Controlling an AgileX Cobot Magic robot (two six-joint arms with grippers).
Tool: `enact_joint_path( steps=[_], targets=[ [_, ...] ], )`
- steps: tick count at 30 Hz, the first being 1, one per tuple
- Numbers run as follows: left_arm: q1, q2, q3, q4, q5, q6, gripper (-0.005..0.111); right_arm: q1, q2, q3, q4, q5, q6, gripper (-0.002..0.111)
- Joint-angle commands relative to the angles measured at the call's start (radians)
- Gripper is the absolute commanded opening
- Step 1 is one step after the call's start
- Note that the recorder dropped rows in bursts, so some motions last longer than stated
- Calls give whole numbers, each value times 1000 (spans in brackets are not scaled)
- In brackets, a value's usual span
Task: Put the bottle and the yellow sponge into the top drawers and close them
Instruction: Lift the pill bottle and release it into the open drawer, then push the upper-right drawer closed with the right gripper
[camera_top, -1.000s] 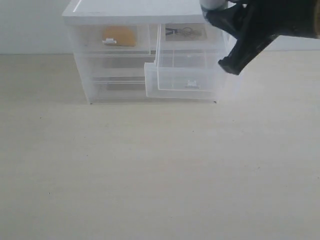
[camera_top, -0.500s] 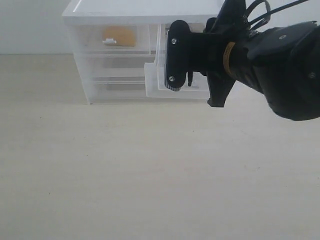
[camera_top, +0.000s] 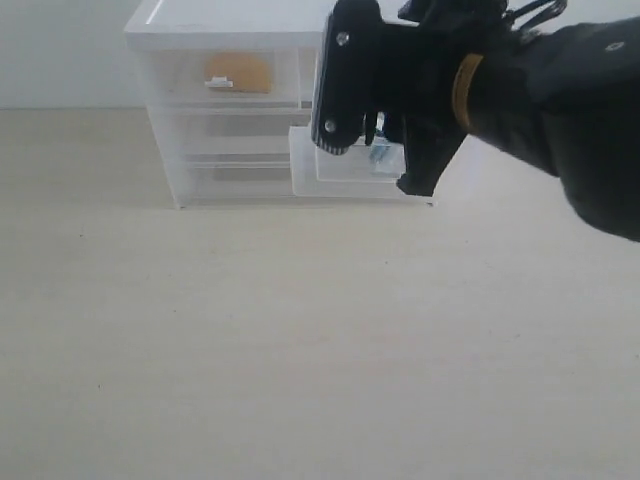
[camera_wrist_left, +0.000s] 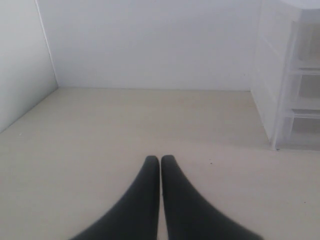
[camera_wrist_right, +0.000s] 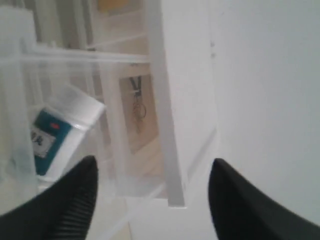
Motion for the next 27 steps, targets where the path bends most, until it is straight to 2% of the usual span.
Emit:
enact_joint_path(
  steps=[1,2,5,8,12,16,18,22,27],
  targets=[
    [-2,4,3,-7,-4,-9,4,11,-86,-2,6,1,102,18],
    [-2,4,3,-7,-4,-9,4,11,-94,-2,9,25,146,-2],
    [-2,4,3,-7,-4,-9,4,11,-94,-2,43,52,255,0],
    [-2,4,3,-7,-4,-9,4,12,-94,-2,227,-68,250,0],
    [-2,4,3,-7,-4,-9,4,12,-83,18,634,-251,-49,0],
    [-2,4,3,-7,-4,-9,4,12,-59,31,1011,-220,-413,0],
    [-2,4,3,-7,-4,-9,4,12,-50,31,1112,-217,-514,0],
    [-2,4,3,-7,-4,-9,4,9,-7,28,1119,-182,-539,0],
    [-2,4,3,-7,-4,-9,4,-32,91,-7,911,-154,-383,0]
  ],
)
